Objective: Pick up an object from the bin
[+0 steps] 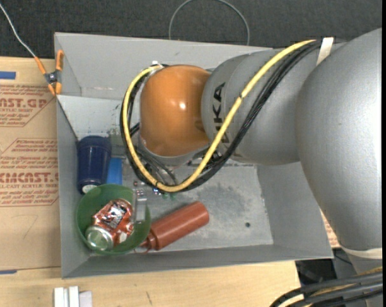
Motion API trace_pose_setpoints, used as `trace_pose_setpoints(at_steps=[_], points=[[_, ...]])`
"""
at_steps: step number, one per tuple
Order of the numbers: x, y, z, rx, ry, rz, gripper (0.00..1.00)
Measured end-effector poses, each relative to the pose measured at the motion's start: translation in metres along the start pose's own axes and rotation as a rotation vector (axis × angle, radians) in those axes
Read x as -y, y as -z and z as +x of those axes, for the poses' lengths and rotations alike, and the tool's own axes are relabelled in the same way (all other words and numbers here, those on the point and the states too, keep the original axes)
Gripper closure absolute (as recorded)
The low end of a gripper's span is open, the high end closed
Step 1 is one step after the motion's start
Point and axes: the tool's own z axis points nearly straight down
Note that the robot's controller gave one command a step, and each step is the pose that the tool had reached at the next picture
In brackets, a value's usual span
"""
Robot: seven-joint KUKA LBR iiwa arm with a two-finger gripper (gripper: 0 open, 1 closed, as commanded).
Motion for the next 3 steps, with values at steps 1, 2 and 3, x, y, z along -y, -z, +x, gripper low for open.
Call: trace_pose_setpoints(at_steps=[1,2,3], points=[[0.016,-0.029,-0.005,-0.002,0.161,0.002,0.00],[0.019,-0.031,-0.006,-0.001,0.161,0.002,0.00],[0.022,-0.047,-0.039,-0.011,0.226,0.003,0.00]])
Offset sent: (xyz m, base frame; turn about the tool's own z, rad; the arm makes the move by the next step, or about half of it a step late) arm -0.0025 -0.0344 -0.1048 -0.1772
